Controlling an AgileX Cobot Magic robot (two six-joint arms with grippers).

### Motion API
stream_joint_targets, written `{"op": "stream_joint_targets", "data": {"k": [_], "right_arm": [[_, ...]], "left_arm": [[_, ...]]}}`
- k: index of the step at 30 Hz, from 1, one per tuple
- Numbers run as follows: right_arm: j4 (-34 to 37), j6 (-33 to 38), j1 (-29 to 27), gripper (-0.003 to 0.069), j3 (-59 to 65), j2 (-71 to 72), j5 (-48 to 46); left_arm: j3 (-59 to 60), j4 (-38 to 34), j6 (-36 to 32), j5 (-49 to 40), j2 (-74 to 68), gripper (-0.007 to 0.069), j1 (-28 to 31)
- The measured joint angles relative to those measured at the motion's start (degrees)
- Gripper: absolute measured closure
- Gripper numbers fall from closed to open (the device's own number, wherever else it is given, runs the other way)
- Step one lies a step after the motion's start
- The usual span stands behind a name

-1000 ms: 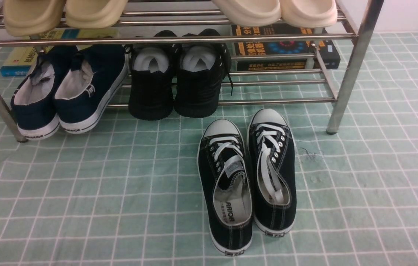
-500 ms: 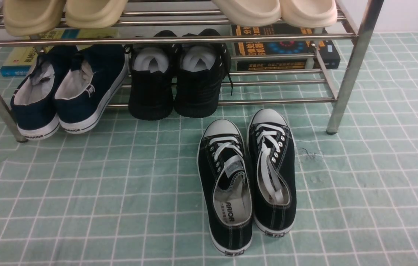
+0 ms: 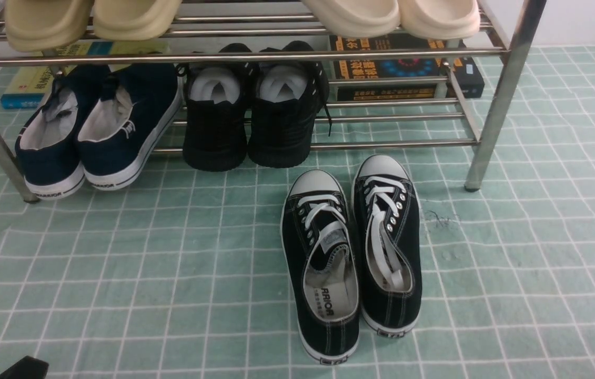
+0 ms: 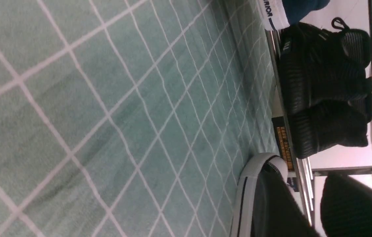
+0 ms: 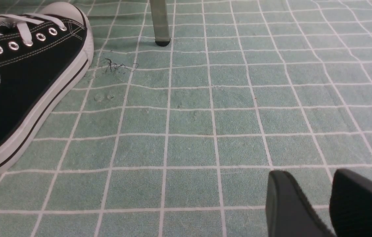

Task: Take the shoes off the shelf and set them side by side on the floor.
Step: 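Grasp the leftmost shoe on the bottom shelf of the shoe rack with the left gripper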

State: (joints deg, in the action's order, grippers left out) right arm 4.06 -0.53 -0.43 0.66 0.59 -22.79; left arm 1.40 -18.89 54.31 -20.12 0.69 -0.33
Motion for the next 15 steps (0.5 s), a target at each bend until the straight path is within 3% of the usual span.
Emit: {"op": "stream_joint_targets", "data": {"k": [9,13,15], "right_arm": [[0.0,0.0,0.0,0.0432,0.0,0.0,0.0],[0.0,0.0,0.0,0.0432,0.0,0.0,0.0],[0.0,0.0,0.0,0.0432,0.0,0.0,0.0]], "left_arm": [[0.1,3.6,0.9,0.9,0.0,0.0402,0.0],[-4.1,4.7,-4.4,-1.2,0.0,0.0487,0.0],[-11.0,6.3,-9.5,-3.3,-0.5,0.0575,0.0]]}}
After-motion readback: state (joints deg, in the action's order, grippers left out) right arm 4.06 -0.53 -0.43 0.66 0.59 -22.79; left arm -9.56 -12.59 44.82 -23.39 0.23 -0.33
